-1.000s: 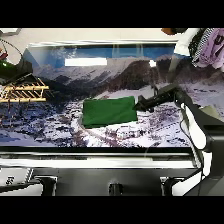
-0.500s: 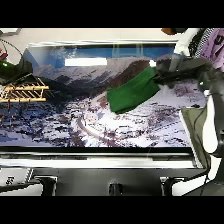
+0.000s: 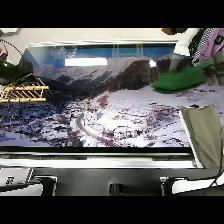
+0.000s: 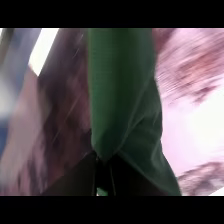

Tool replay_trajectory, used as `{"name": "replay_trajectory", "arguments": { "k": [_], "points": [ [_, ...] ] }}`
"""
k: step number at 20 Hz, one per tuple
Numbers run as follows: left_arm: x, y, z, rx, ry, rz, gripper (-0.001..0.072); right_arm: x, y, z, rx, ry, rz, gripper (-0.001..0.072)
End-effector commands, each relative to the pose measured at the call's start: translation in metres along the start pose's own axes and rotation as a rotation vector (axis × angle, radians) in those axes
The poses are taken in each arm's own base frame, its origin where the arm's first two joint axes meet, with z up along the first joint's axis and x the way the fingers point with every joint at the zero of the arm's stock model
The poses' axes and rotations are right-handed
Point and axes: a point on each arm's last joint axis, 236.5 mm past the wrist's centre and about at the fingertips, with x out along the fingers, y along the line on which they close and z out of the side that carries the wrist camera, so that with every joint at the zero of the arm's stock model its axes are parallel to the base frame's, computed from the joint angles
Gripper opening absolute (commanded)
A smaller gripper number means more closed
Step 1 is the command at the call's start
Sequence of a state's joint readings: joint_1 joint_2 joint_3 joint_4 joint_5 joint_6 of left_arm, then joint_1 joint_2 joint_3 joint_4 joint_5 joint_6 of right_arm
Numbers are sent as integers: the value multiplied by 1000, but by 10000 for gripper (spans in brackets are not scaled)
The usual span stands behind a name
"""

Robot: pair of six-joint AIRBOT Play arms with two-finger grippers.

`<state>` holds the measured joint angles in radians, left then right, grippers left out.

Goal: Fold the clothes and pants, and hang the long-sleeved shirts on hangers.

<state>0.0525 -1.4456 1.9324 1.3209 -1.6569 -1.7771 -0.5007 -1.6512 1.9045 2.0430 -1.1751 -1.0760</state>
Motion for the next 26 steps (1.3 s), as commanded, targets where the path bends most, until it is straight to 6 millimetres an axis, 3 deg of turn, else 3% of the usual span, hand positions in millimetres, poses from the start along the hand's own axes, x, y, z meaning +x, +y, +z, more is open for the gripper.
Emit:
{"name": "replay_trajectory", "arguments": {
  "k": [1, 11, 21, 23, 26],
  "points": [
    [0, 0, 0, 1, 1, 0, 28, -53, -47, 35, 120, -109, -130, 27],
    [0, 0, 0, 1, 1, -1, 28, -112, -117, -14, 175, 22, -483, 26],
    [2, -9, -3, 21, 7, -8, 28, -150, -157, -41, 15, 162, -696, 28],
    [2, -9, -3, 21, 7, -8, 28, -150, -178, -56, -8, 221, -752, 28],
    [2, -9, -3, 20, 7, -7, 28, -160, -236, -85, -40, 275, -924, 28]
  ]
}}
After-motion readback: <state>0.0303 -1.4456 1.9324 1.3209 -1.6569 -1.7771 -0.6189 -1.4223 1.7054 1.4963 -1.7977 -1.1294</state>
